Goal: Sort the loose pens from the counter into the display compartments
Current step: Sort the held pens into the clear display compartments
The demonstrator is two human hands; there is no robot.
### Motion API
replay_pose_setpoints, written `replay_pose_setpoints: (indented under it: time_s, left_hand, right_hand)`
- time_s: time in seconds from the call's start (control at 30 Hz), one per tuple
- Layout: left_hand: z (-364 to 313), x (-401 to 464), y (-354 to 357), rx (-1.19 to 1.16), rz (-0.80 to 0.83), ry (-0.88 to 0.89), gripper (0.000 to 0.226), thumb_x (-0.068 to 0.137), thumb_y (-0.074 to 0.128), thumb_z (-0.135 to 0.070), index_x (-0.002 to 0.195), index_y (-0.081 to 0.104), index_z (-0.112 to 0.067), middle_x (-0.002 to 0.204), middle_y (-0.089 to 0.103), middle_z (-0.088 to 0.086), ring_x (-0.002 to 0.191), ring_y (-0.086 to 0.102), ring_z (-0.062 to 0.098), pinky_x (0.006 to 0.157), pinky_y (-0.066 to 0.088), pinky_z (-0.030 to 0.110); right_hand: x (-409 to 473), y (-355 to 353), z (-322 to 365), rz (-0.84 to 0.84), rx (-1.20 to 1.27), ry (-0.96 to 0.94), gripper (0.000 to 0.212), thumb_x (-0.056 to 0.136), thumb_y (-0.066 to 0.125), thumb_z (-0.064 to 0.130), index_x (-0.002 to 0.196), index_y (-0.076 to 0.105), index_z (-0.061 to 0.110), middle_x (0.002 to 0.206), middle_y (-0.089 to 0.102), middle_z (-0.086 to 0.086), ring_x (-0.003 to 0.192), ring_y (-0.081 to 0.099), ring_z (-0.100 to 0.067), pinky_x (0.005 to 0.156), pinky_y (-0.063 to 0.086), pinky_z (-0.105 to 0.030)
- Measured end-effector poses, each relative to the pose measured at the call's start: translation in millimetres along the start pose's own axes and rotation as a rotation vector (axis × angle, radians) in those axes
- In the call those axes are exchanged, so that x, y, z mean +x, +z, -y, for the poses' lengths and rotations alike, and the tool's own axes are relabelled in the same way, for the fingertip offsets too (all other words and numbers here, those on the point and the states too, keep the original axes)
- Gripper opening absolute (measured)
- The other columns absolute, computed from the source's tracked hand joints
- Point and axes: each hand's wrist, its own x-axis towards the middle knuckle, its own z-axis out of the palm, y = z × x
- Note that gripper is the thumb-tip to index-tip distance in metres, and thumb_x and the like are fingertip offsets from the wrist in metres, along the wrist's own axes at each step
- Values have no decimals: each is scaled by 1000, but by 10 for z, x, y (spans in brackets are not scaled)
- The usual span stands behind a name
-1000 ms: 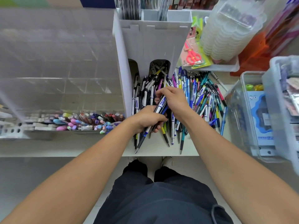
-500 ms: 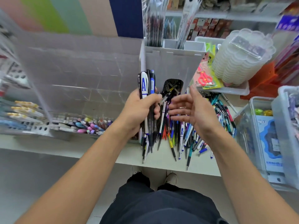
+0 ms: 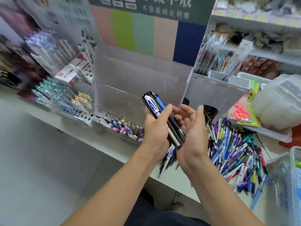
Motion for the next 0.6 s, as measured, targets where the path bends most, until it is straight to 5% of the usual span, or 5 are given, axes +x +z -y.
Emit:
replay_pose_setpoints:
  time_s: [0.1, 0.17, 0.3, 0.4, 0.6]
  left_hand:
    - [-182, -21, -176, 153, 181, -65, 7, 101, 53, -7, 109, 53, -9, 70, 56, 2, 50, 46, 12, 47, 43, 23]
    - [-388, 8, -372, 373, 323, -136, 16, 99, 55, -17, 110, 58, -6, 71, 59, 2, 47, 43, 11, 43, 38, 22]
    - [-672, 42, -583, 613, 446, -184, 25, 87, 63, -27, 97, 61, -4, 71, 62, 7, 42, 43, 12, 39, 35, 21]
    - [-746, 88, -600, 602, 335, -121, 20, 90, 64, -27, 91, 63, -7, 73, 66, 9, 42, 46, 13, 37, 35, 20]
    - [-1025, 376, -852, 505, 67, 31, 8, 100, 59, -16, 101, 63, -9, 70, 67, 7, 41, 50, 14, 35, 37, 20]
  right_hand:
    - [52, -169, 198, 99, -604, -230, 28, 103, 50, 44, 111, 67, 23, 97, 72, 8, 90, 66, -7, 90, 54, -31]
    - [152, -208, 403, 185, -774, -338, 20, 95, 63, 41, 105, 71, 26, 86, 70, 5, 73, 62, -7, 71, 52, -23]
    - [413, 65, 544, 442, -878, -91, 36, 77, 78, 39, 91, 73, 6, 59, 50, -2, 50, 37, -14, 46, 31, -23]
    - [505, 282, 444, 460, -775, -69, 23, 89, 74, 14, 83, 69, -8, 57, 52, -6, 46, 41, -12, 42, 35, -20]
    - [560, 580, 399, 287, -577, -270, 3, 89, 71, 3, 91, 73, 3, 64, 66, -4, 52, 59, -11, 52, 54, -20]
